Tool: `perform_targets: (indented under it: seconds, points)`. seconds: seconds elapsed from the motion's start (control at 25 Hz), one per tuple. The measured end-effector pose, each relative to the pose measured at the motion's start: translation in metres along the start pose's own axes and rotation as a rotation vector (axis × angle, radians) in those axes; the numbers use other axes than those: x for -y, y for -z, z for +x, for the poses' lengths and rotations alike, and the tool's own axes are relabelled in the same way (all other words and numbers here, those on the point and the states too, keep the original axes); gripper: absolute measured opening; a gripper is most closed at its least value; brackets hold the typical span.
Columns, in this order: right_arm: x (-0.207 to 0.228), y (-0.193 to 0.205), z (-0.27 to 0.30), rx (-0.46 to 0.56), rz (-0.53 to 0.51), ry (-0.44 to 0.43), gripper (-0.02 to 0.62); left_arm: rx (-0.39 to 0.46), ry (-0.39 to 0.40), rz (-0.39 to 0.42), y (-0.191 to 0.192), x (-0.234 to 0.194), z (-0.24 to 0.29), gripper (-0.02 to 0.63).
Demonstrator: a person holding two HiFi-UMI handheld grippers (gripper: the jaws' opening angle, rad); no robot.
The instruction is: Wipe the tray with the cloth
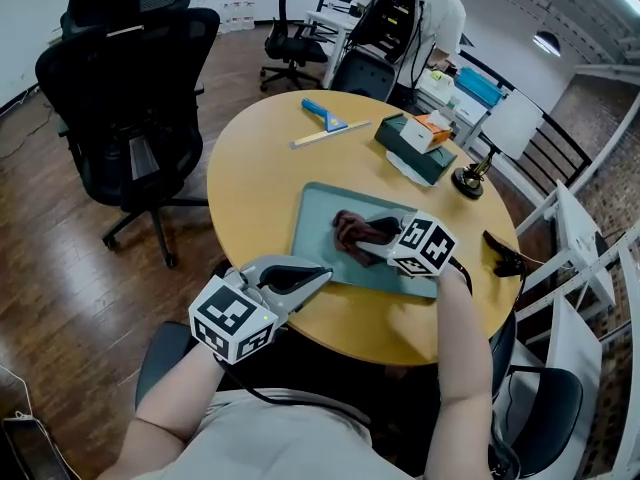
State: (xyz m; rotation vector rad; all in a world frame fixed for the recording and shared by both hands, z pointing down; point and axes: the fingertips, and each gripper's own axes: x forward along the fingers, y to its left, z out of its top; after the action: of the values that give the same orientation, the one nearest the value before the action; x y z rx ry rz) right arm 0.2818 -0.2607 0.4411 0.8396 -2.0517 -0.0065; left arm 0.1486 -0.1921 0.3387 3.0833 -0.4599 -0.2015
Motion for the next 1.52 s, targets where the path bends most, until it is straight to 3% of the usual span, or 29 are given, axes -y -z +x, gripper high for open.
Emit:
perform_targets:
  seconds: [0.44, 0.76, 1.04, 1.52]
  points:
    - [-0.014, -0.053, 0.039, 0.013, -0.088, -0.076, 0.137, 0.002, -0.035, -0.009, 0.004, -0.006, -0.014, 0.321]
    - [-0.004, -0.062, 0.051, -0.024, -0.106, -0.071, 0.137, 0.001, -0.049, -0.005, 0.004, -0.007, -0.019, 0.321]
    - [0.019, -0.031, 0.036, -0.074, -0.054, 0.002, 0.137, 0.003, -0.037, -0.001, 0.002, -0.003, -0.015, 0.321]
    - [0.055, 0.054, -0.016, -0.137, 0.132, 0.115, 0.137, -0.002, 0.009, -0.006, 0.003, 0.007, -0.001, 0.321]
